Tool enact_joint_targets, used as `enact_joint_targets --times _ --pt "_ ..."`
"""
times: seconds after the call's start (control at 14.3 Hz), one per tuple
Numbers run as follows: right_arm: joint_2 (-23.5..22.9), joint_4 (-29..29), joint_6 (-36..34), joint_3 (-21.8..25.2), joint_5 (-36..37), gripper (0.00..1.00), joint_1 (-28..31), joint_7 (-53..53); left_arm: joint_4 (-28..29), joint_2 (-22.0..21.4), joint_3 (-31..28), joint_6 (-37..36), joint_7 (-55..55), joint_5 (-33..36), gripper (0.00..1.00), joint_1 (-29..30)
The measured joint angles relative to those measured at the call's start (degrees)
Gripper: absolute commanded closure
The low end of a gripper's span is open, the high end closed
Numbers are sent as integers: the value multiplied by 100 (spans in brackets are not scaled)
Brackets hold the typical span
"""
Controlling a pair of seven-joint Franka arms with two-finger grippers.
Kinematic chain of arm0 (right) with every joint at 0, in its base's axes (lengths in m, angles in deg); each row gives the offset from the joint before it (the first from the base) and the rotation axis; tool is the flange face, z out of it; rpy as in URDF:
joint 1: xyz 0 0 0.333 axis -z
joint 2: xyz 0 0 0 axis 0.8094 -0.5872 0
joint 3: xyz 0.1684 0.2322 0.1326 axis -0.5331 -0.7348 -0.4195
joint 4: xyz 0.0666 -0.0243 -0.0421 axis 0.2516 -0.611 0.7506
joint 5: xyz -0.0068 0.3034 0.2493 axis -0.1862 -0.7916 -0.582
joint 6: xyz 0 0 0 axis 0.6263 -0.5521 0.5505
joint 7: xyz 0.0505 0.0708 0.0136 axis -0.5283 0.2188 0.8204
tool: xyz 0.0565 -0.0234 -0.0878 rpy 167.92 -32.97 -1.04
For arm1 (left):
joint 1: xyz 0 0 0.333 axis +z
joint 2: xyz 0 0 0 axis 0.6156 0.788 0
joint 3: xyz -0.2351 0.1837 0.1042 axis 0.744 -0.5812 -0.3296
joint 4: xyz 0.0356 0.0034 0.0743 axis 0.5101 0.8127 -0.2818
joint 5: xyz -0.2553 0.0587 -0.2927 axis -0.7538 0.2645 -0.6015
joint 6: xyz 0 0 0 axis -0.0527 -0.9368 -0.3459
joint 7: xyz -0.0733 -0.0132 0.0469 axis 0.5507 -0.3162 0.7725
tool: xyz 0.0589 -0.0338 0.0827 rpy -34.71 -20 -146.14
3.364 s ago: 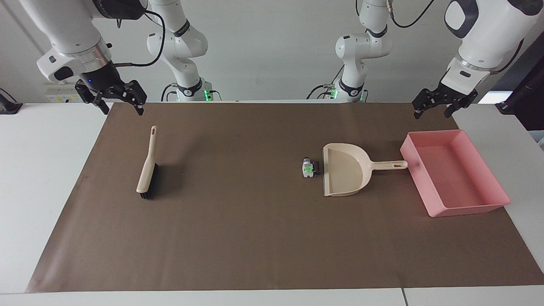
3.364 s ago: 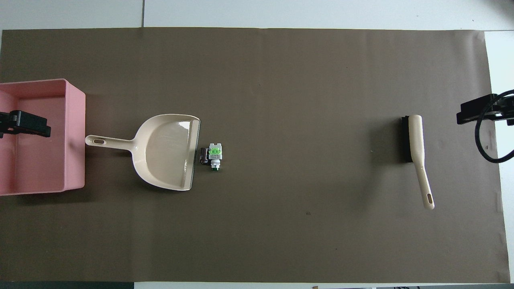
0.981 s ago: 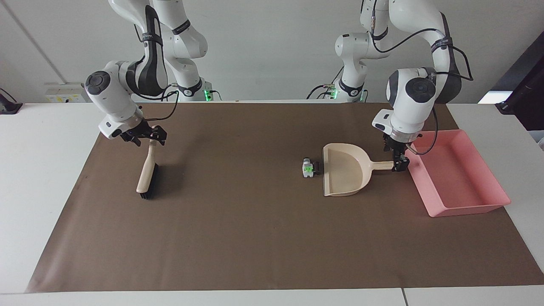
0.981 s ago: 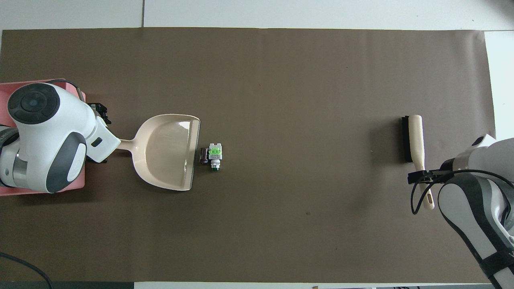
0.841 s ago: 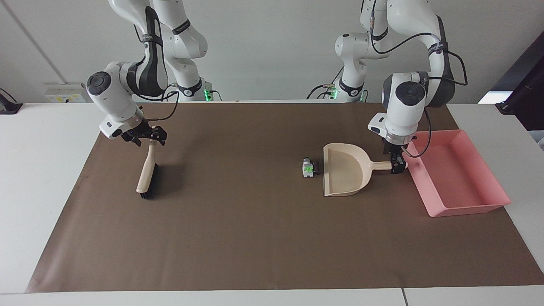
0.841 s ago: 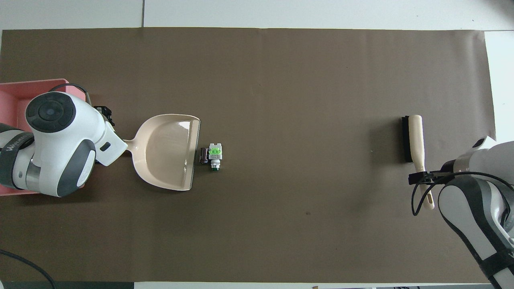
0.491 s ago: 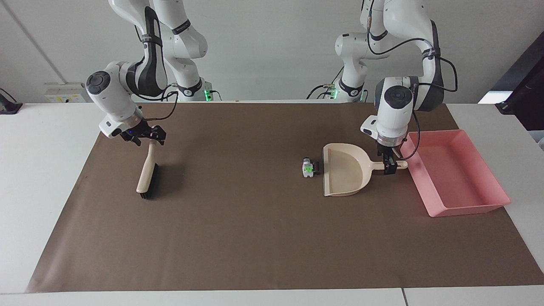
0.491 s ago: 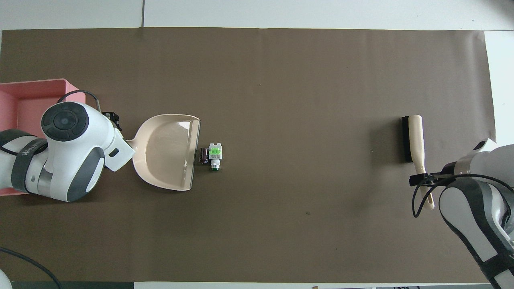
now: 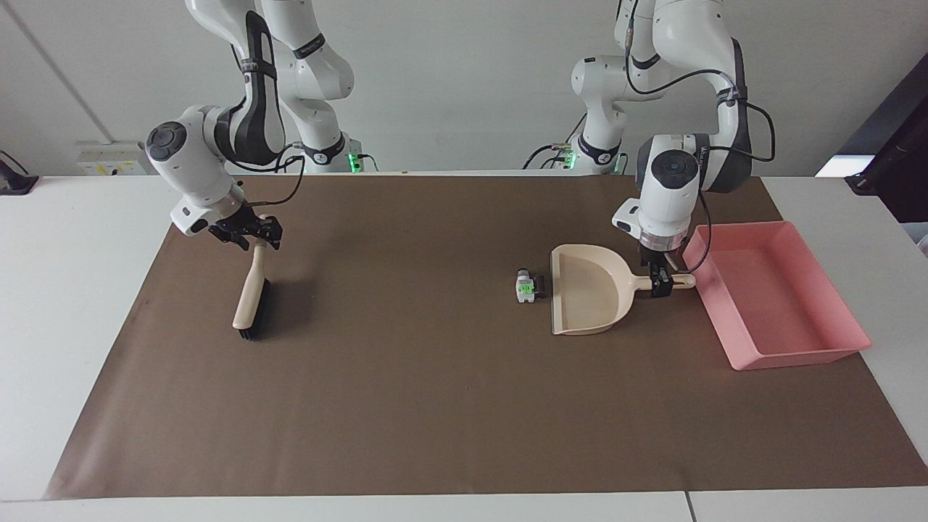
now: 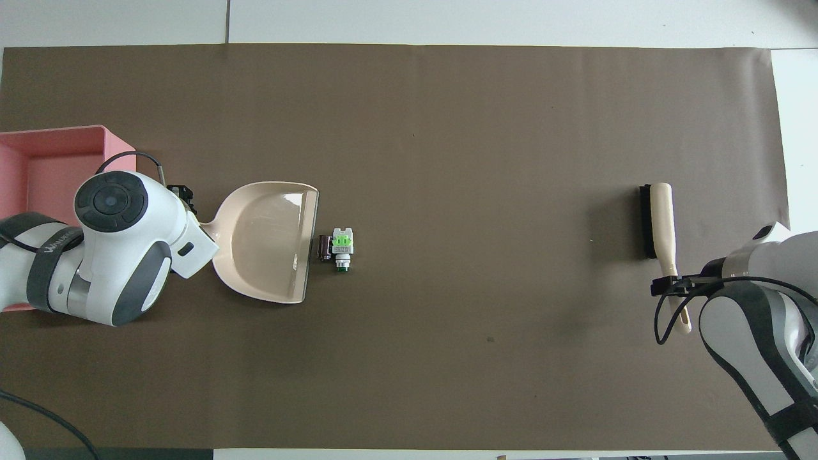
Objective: Clean e-waste and dump in bin
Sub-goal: 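Grasp the dustpan handle with the left gripper while the right gripper grasps the brush, then carry the brush with the right gripper toward the component beside the dustpan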
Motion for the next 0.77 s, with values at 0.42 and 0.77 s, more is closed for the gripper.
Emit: enact_joint_targets --times 0.42,0.77 --pt "0 0 11 -1 -4 100 -1 1 6 23 1 15 -79 3 24 -20" --pt "1 313 -222 -33 -15 100 -182 -359 7 23 5 18 -280 4 49 -80"
